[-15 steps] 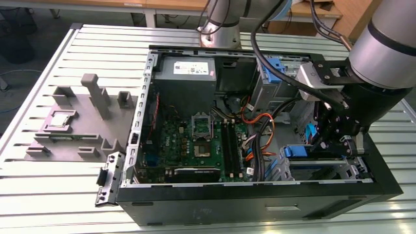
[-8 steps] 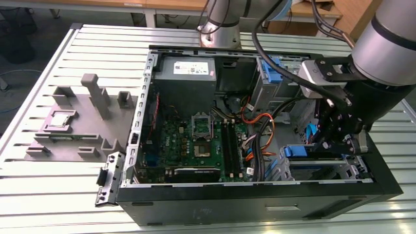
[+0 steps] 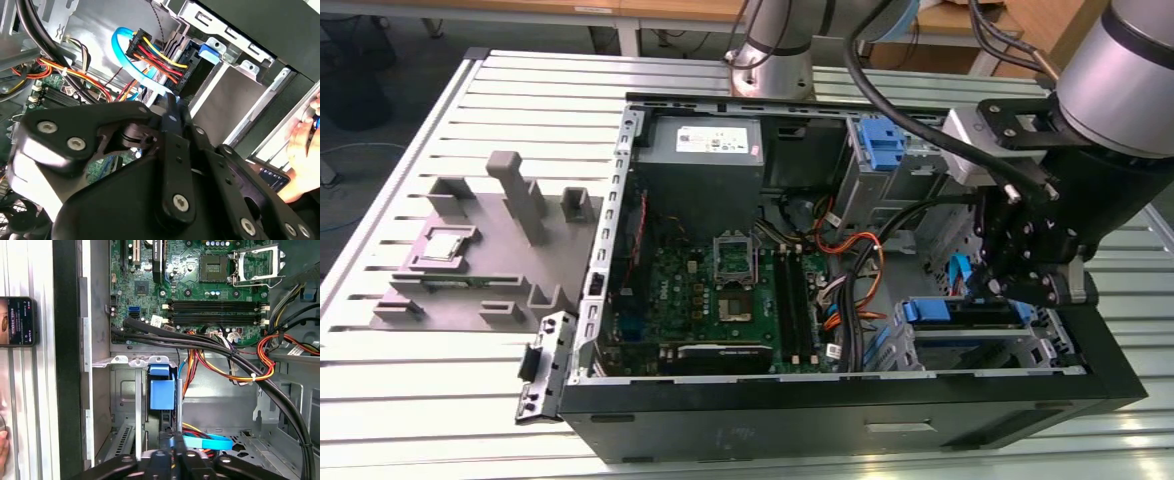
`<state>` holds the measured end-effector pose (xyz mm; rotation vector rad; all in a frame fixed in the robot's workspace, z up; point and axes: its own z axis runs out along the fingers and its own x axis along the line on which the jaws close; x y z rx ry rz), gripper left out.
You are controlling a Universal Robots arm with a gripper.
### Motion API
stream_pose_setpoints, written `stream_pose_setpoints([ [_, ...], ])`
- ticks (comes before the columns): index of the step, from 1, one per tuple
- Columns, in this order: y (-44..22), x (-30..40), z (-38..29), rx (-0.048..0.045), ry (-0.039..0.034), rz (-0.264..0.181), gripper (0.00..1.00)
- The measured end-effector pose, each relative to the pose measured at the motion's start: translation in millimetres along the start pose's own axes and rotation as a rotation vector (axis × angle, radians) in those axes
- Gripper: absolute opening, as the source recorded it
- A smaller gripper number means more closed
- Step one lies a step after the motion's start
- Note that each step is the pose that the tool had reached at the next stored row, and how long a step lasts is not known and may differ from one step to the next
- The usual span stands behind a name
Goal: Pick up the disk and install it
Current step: 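Insert the second disk wire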
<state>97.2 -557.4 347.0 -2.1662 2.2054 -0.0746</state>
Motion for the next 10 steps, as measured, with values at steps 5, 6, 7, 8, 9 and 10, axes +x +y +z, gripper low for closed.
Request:
stream_pose_setpoints([
  [5,0.0,0.0,-0.2,-0.0002,0.0003,0.0,0.1],
  [6,0.0,0.0,-0.1,-0.0002,0.0003,0.0,0.1],
  [7,0.0,0.0,-0.2,-0.0003,0.0003,0.0,0.1],
  [8,0.0,0.0,-0.2,-0.0004,0.0003,0.0,0.1],
  [9,0.0,0.0,-0.2,-0.0004,0.0002,0.0,0.1],
  [10,0.0,0.0,-0.2,-0.0005,0.0003,0.0,0.1],
])
